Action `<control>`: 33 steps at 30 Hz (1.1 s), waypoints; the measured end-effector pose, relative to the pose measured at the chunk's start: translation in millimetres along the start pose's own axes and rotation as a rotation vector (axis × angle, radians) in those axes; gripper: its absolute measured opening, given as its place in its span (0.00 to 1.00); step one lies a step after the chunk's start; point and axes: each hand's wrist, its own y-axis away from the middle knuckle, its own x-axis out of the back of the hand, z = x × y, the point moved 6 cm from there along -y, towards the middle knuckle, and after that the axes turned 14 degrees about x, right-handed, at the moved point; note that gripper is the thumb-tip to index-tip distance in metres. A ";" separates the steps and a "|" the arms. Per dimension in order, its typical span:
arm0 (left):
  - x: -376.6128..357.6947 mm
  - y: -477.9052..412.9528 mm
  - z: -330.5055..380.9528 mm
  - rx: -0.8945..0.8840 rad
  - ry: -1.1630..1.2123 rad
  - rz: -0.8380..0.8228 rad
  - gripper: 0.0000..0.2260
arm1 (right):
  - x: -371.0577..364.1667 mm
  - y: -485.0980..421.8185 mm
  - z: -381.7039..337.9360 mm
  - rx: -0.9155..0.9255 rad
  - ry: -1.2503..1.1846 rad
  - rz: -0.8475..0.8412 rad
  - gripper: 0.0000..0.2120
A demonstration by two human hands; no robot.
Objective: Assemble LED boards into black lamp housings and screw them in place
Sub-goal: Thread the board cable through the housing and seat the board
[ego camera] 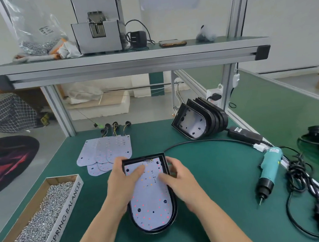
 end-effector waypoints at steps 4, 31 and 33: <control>-12.2 -7.5 2.2 0.023 -0.029 -0.038 0.10 | 3.6 -6.5 5.1 -0.011 0.177 0.039 0.09; -30.3 -14.2 -11.3 0.185 0.025 -0.154 0.10 | 12.6 -12.6 33.8 -0.153 0.121 0.145 0.09; -30.6 -15.6 -12.6 0.196 0.044 -0.167 0.10 | 13.1 -13.0 33.9 -0.133 0.148 0.160 0.11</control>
